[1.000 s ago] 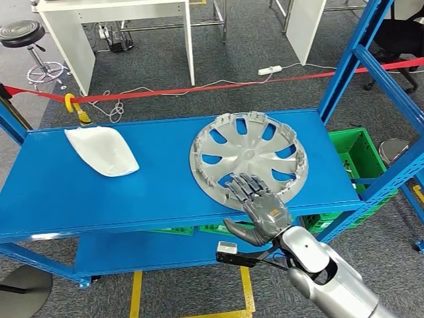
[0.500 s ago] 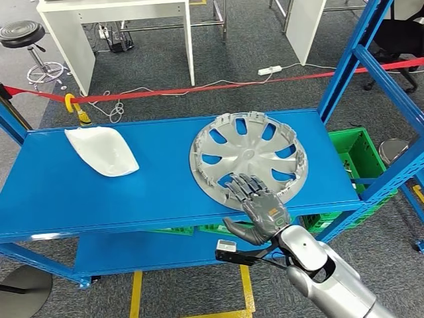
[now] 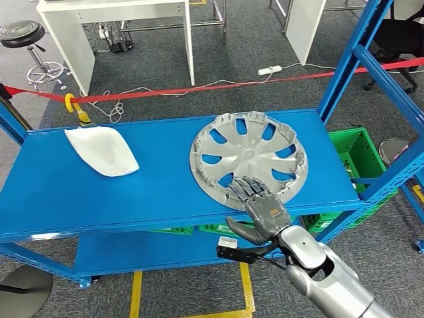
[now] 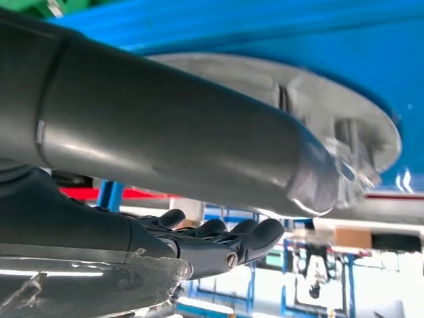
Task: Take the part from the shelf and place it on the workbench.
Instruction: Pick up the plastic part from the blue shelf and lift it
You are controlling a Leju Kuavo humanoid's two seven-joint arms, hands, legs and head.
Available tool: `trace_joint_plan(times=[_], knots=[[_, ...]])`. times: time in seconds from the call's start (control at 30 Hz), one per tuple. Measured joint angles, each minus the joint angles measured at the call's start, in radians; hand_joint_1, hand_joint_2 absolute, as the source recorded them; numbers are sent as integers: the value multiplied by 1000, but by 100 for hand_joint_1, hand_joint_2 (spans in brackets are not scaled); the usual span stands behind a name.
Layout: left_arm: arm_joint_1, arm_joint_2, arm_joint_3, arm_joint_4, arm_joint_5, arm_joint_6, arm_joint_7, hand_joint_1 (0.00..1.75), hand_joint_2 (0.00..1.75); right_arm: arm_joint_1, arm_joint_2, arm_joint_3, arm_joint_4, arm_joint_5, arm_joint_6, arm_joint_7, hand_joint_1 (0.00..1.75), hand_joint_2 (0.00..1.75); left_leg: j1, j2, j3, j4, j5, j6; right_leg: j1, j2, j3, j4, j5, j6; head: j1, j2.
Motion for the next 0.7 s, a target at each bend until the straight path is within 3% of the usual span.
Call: trace_joint_plan(times=[0.5, 0.53, 0.63, 0.67, 0.7], knots=[[27, -54, 83, -91, -72, -71, 18, 0, 0, 32, 26, -20, 77, -2, -11, 10, 0, 0, 0, 0, 0, 0, 0, 0, 0, 0, 0, 0, 0, 0, 0, 0], [28, -57, 89, -96, -84, -79, 14, 0, 0, 33, 27, -22, 78, -2, -13, 11, 0, 0, -1, 0, -1, 1, -1, 2, -2, 0, 0, -3, 1, 2, 0, 0], [26, -77, 138, -126, -162, -118, -25, 0, 0, 36, 33, -38, 86, -4, -21, 9, 0, 0, 0, 0, 6, -24, -6, 32, -6, 0, -6, 7, 17, 21, 1, 0], [25, -82, 154, -133, -181, -124, -36, 0, 0, 35, 34, -43, 87, -4, -23, 7, 0, 0, 3, 1, 13, -35, -4, 40, -6, 0, -18, 26, 14, 26, 2, 0], [23, -86, 164, -135, -189, -123, -41, 0, 0, 35, 35, -47, 87, -4, -23, 7, 0, 0, 6, 2, 22, -38, 0, 41, -7, -1, -39, 61, -4, 27, 4, 0]])
